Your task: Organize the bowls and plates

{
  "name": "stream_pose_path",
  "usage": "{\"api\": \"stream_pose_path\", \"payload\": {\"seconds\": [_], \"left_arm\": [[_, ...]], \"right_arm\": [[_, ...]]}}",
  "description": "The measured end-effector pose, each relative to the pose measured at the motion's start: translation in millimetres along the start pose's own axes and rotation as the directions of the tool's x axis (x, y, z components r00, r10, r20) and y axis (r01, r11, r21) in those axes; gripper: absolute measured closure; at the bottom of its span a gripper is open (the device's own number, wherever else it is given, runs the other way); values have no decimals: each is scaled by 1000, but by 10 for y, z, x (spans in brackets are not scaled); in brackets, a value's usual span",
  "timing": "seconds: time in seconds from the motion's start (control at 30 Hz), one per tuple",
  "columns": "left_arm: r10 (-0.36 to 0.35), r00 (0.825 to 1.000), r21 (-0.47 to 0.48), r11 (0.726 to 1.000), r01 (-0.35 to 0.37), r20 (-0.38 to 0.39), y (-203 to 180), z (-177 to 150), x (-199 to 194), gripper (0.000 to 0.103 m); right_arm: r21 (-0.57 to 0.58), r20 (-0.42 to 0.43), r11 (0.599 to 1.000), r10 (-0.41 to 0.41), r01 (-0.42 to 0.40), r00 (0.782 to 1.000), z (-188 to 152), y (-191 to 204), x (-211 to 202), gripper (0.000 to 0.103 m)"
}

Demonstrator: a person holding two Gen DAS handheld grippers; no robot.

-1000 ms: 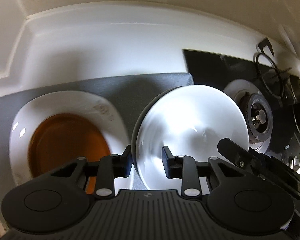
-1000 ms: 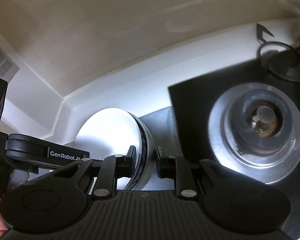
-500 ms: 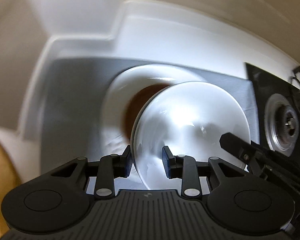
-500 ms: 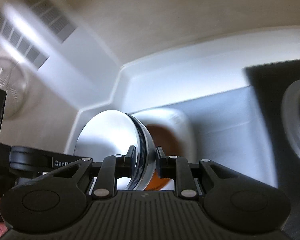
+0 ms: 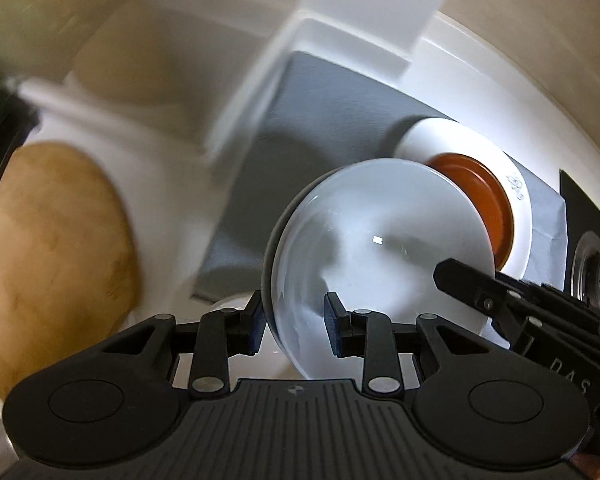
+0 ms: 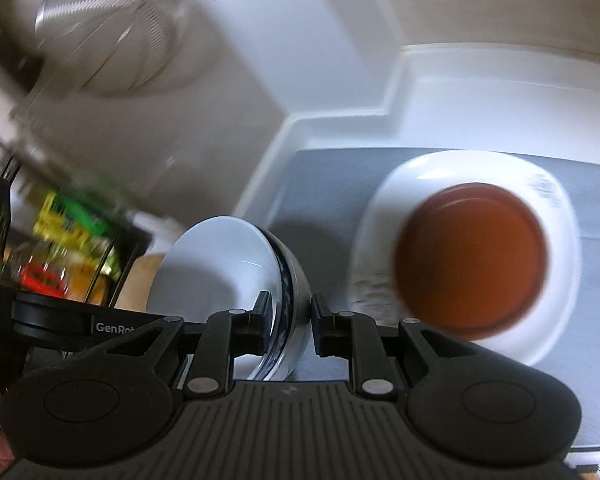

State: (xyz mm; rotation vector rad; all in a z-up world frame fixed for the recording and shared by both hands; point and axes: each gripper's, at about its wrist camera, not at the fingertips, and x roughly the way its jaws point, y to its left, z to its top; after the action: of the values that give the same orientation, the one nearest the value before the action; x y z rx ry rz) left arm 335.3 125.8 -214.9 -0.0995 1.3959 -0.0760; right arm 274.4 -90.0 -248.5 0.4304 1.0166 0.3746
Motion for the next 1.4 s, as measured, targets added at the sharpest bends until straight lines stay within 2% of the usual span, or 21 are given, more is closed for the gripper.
{"api": "stream_pose_path", "payload": {"seconds": [0.23, 0.33, 0.5, 0.77, 0.93, 1.17, 1.27, 1.4], "left_arm": [[4, 1000, -49, 999, -4, 1, 403, -293, -246, 70], [0, 1000, -54, 999, -1, -17, 466, -440, -249, 70], [-16, 997, -90, 996, 9, -73, 530, -560, 6, 70], [-40, 990, -102, 994, 26, -137, 583, -685, 312, 70], [-29, 992, -92, 996, 18, -120, 599, -685, 355, 71], [-56, 993, -92, 995, 47, -106, 681, -693, 415, 71], [-73, 992, -95, 994, 63, -102, 705, -704, 396, 71], [-100, 991, -87, 992, 92, -92, 749, -697, 322, 71]], "right_arm": [[-105, -72, 992, 61, -68, 996, -27, 418, 124, 81], [-161, -99, 985, 49, -65, 994, -127, 532, 178, 81], [-90, -167, 994, 51, -67, 985, -284, 378, 376, 81], [-108, -219, 994, 2, -26, 976, -512, 243, 616, 82], [-143, -238, 990, -22, -12, 971, -559, 240, 725, 82], [-233, -237, 972, -46, -11, 970, -574, 326, 737, 81], [-264, -249, 964, -38, -30, 968, -574, 346, 717, 80], [-238, -254, 969, 2, -65, 967, -517, 295, 608, 82]]}}
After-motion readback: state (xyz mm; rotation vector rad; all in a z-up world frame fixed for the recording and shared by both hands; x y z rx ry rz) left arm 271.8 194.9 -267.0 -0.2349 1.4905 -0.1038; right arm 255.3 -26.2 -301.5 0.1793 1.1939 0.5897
